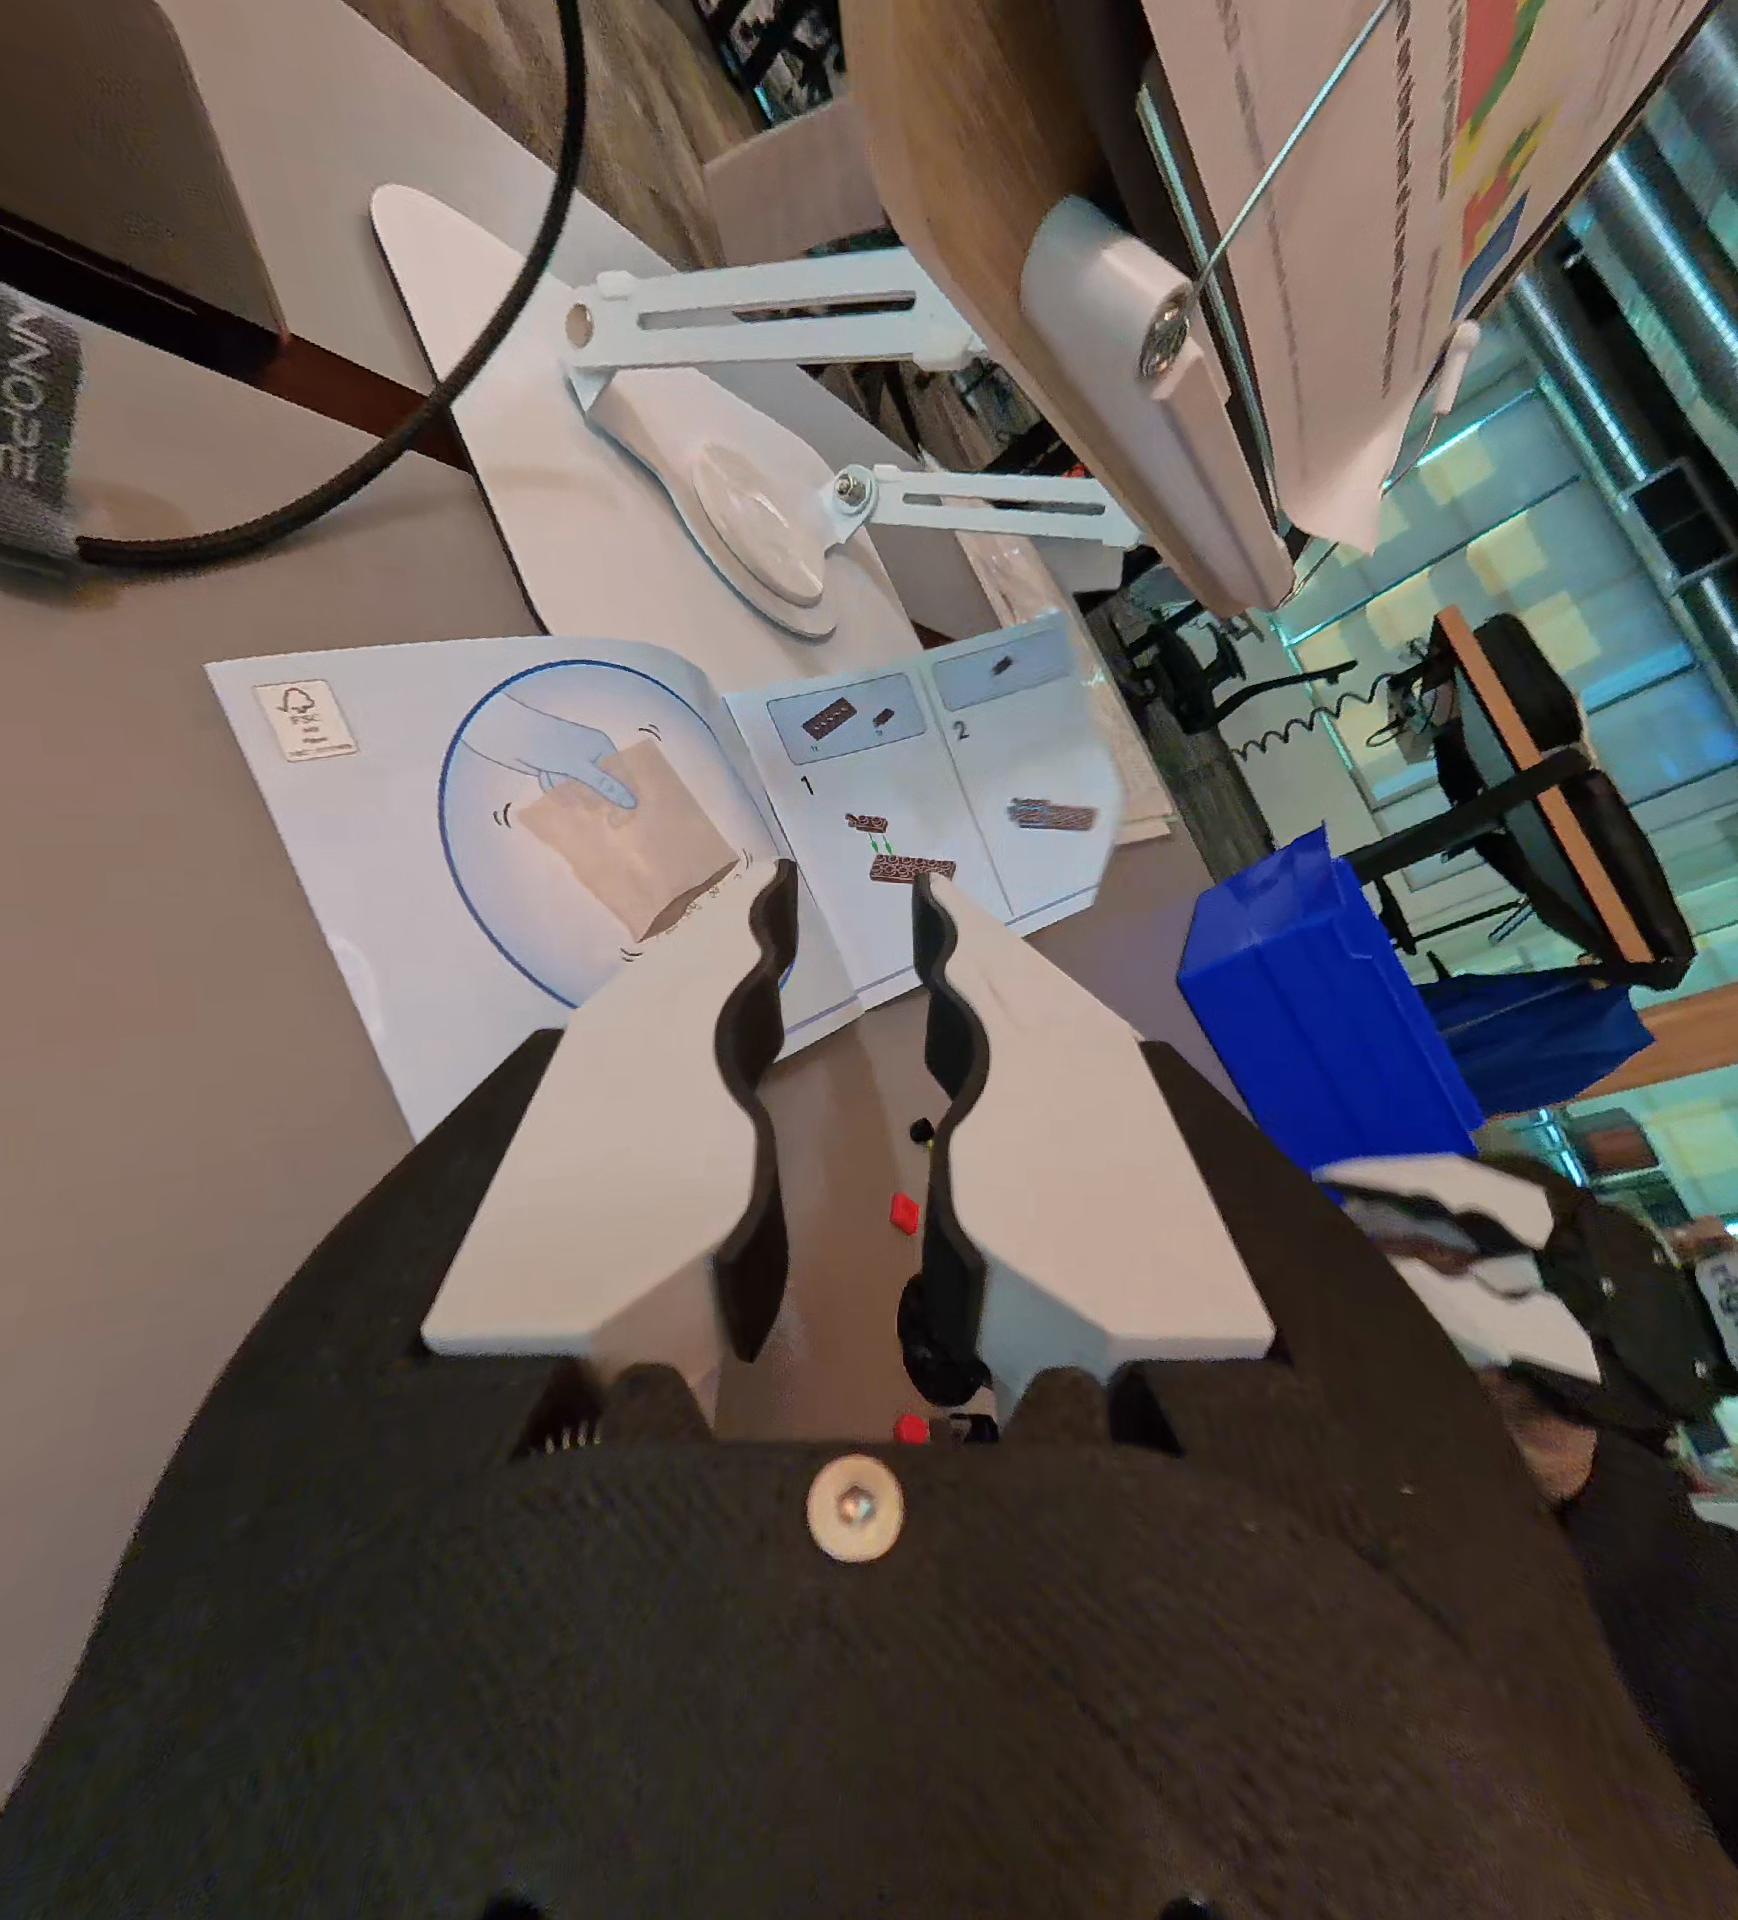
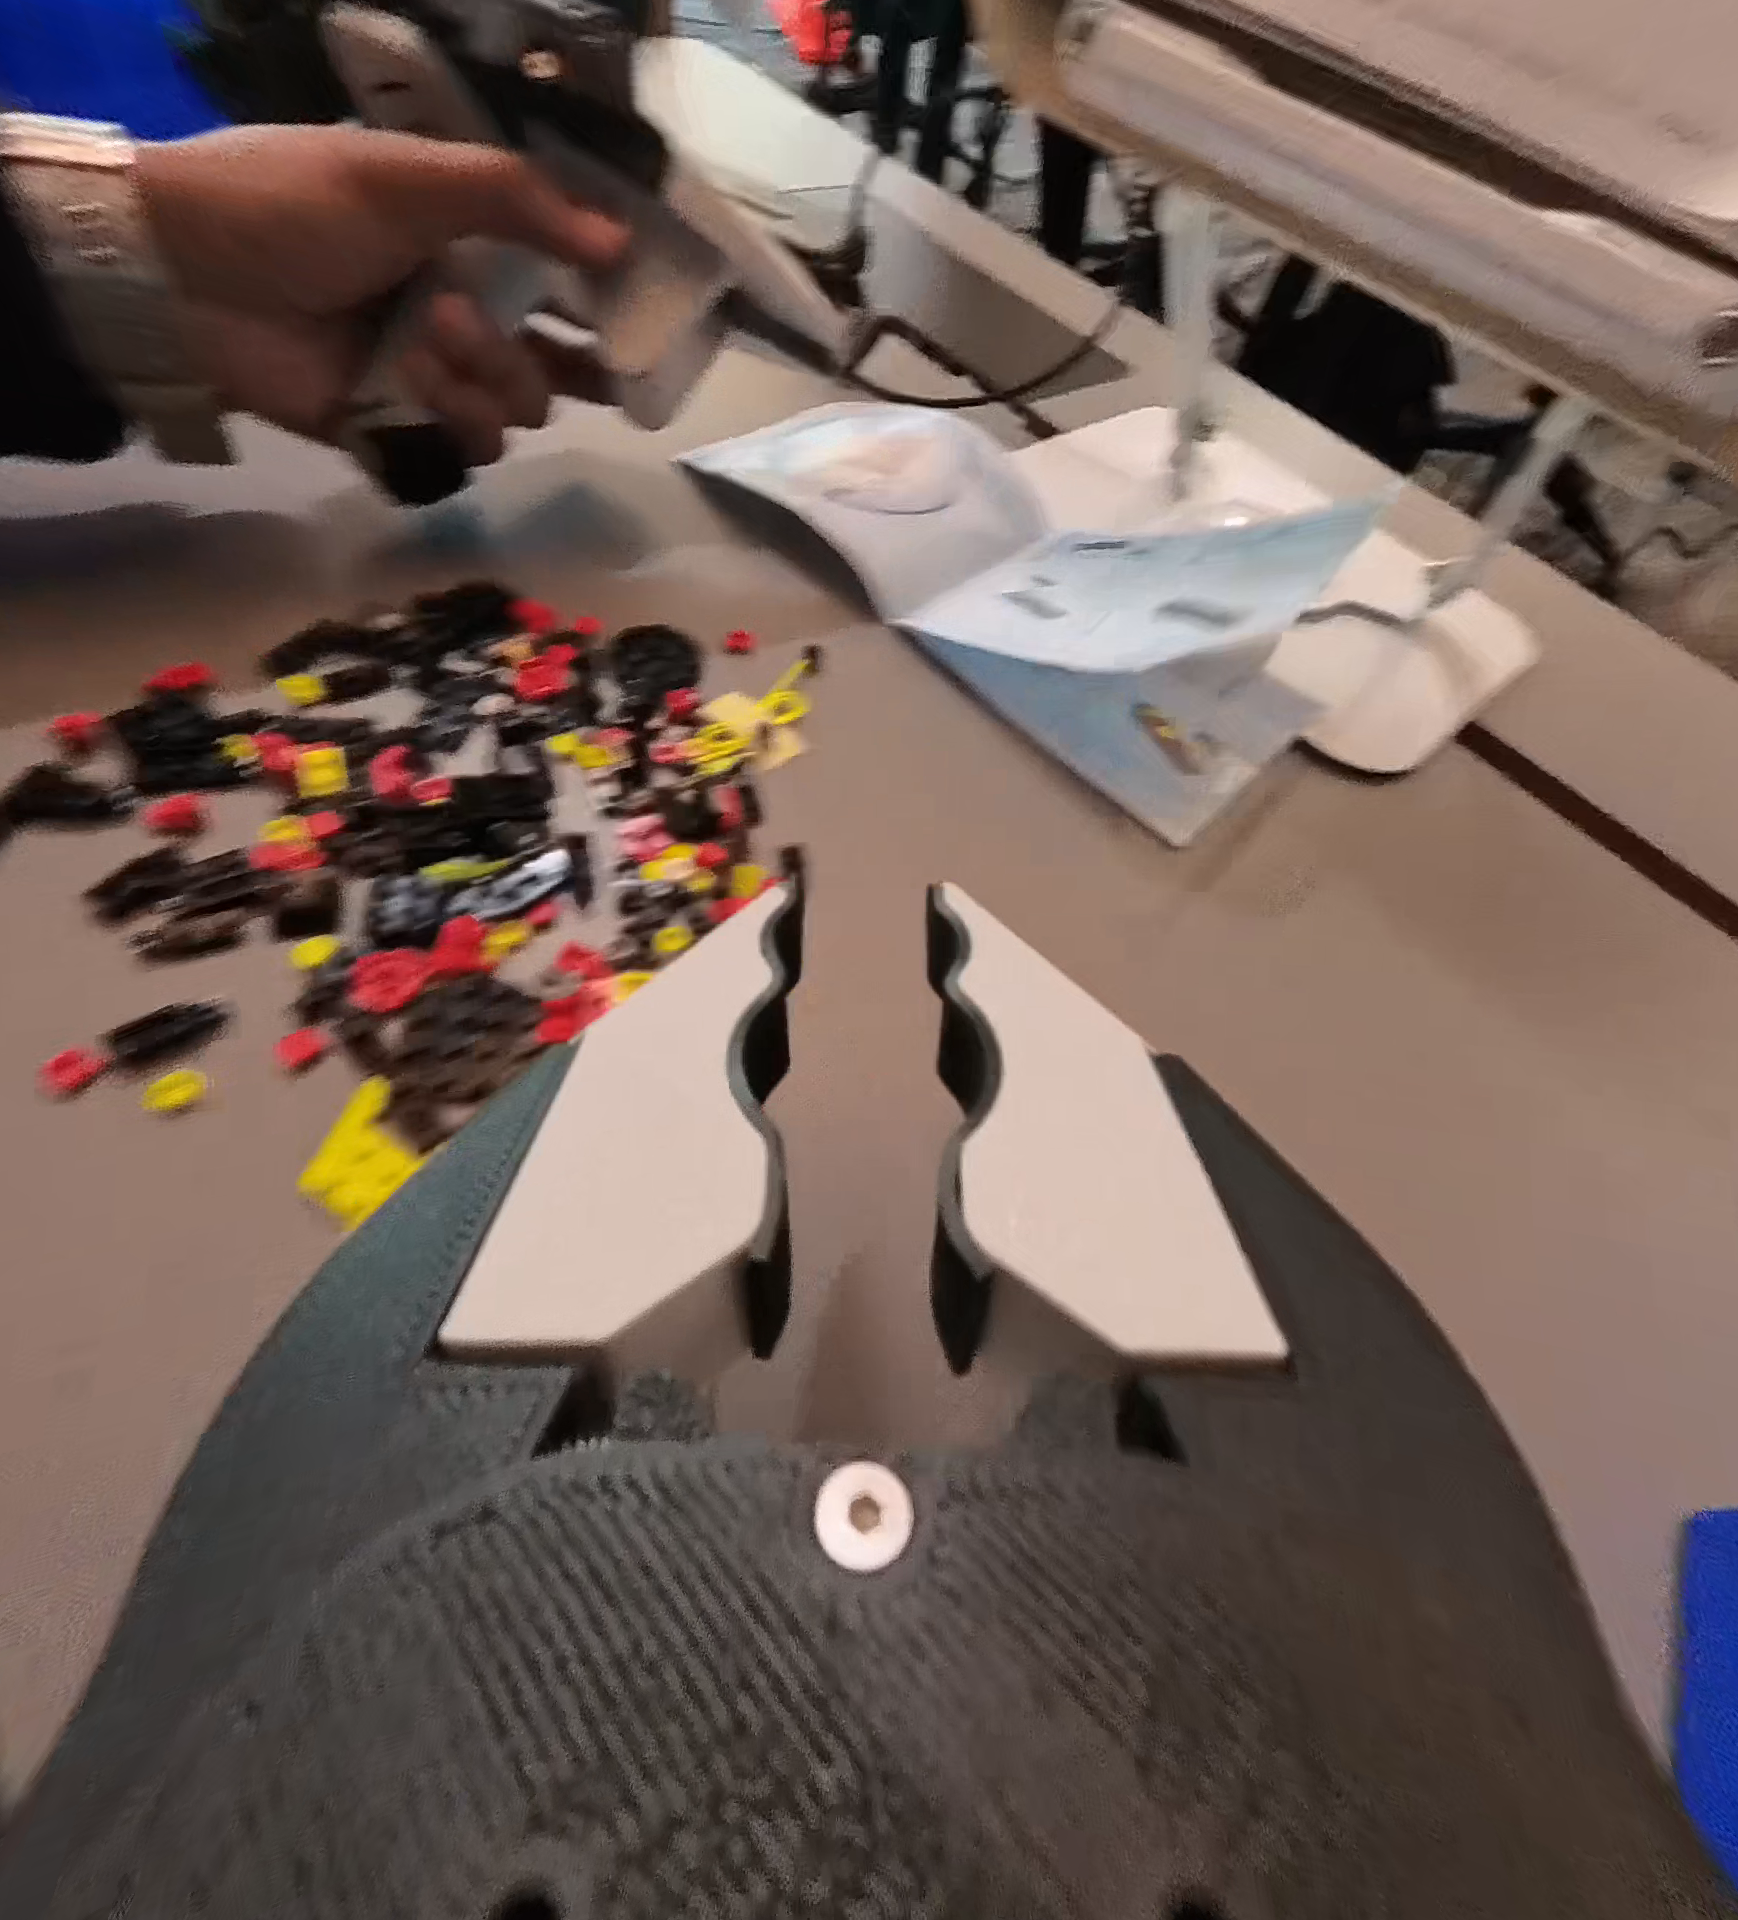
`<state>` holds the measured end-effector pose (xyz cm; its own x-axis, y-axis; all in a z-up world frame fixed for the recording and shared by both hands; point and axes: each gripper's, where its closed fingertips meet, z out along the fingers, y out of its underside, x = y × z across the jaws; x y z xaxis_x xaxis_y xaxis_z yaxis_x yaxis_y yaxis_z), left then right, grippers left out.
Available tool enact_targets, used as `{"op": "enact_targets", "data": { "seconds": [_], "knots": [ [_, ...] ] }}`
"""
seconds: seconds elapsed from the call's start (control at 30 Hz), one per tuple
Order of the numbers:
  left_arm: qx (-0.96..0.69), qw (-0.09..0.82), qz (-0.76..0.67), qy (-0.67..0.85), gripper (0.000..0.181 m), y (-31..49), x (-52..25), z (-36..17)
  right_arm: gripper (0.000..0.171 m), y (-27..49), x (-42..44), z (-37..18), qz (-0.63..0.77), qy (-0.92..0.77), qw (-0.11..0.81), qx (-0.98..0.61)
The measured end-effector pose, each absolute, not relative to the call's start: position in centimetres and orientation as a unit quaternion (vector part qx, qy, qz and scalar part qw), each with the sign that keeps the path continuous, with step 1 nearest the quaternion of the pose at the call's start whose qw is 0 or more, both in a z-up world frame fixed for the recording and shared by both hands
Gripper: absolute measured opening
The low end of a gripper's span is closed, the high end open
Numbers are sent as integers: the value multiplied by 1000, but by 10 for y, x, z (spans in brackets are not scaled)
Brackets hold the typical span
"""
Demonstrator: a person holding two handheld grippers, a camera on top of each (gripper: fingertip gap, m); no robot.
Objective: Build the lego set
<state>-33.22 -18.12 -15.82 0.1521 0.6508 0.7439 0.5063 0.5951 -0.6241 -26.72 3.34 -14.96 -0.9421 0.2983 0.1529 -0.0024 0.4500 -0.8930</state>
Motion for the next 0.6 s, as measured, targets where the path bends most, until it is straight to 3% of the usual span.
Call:
{"op": "enact_targets", "data": {
  "seconds": [0.23,0.37,0.6],
  "knots": [
    [-484,586,73,-646,20,-168,-334,-166,39,15,-369,-171,487,-837,164,-190],
    [-510,563,96,-643,19,-166,-332,-170,42,1,-378,-183,490,-835,99,-232],
    [-558,517,120,-639,14,-160,-337,-185,44,-22,-406,-190,470,-838,104,-259]
  ]
}}
